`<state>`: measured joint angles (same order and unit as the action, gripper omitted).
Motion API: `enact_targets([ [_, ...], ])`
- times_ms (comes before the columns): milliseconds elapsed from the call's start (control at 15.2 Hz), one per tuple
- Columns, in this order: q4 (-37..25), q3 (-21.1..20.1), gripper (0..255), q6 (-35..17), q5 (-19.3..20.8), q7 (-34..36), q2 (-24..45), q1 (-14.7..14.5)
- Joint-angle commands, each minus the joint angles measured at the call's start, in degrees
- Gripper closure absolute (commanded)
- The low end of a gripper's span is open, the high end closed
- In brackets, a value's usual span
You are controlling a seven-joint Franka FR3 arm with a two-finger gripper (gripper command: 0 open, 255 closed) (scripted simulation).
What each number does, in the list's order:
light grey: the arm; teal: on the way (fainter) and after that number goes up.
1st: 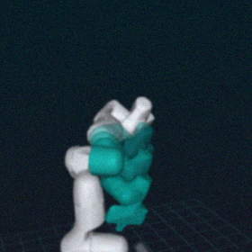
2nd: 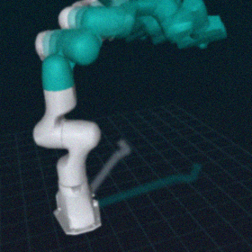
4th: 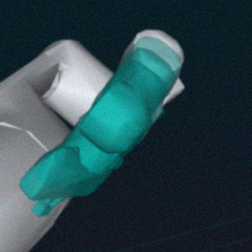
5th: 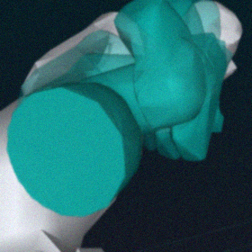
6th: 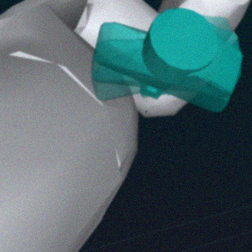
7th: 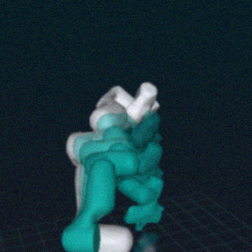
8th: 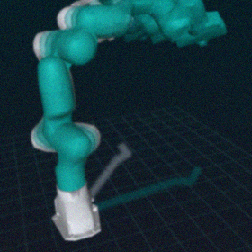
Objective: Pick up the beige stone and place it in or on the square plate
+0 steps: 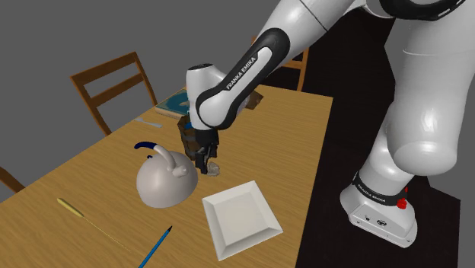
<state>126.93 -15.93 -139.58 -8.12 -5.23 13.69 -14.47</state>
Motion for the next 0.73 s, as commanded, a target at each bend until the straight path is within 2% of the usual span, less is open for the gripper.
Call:
enact_targets([
  [0,0.4,0.0,0,-1.6,0.2,0.0,1.3,-0.2],
  [594,0.5,0.1,0,-2.7,0.4,0.2,2.3,-0.4],
  [660,0.5,0.1,255,-2.7,0.4,0.2,2.3,-0.4],
])
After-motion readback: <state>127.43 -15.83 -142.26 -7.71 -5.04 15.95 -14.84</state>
